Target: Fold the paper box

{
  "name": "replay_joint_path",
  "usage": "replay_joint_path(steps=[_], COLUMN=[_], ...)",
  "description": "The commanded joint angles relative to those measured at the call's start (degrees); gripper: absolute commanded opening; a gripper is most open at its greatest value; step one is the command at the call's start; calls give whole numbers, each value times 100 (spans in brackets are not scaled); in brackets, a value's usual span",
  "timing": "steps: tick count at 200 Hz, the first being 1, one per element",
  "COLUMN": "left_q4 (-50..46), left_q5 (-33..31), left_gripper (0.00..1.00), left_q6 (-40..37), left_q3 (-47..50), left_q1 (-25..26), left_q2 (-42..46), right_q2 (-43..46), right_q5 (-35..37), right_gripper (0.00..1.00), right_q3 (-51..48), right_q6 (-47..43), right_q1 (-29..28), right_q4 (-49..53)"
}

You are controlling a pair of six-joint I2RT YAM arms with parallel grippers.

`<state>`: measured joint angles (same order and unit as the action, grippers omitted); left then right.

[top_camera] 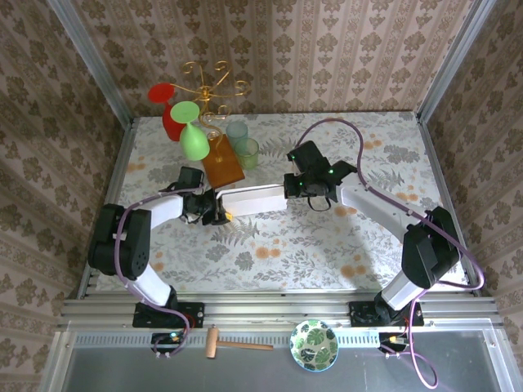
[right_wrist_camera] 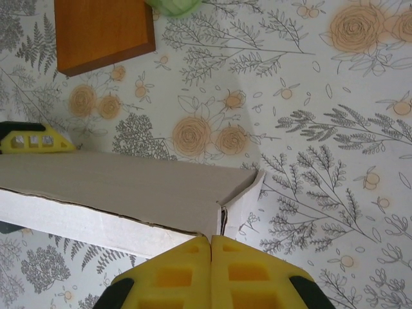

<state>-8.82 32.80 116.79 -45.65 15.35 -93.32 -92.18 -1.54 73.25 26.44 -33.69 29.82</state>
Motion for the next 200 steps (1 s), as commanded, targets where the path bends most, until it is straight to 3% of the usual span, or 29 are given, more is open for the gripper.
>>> replay_joint_path(steps=[1,52,126,142,179,200], left_q4=[299,243,-1490,-1947,-3272,-3456], left_q5=[-3,-162,-844,-1225,-1785,-1562], left_gripper=[47,52,47,42,37,38], left_q6=[54,-480,-2248,-3404,-7471,-9179], left_q3=[97,231,149,-84,-1296,-1589], left_q1=[-103,-307,-349,-408,-410,-410], left_q2=[9,438,1962,2393,2444,2299], right_q2=[-341,-537,-582,-595,-626,-643], right_q5=[246,251,286,277,214,126], right_gripper=[0,0,0,0,0,0], right_q3=[-56,188,303,340,494,545], right_q6=[50,-75,-222,-239,-321,-385], right_q1=[-24,-24,1,12,37,73], right_q4=[314,409,515,535,655,734])
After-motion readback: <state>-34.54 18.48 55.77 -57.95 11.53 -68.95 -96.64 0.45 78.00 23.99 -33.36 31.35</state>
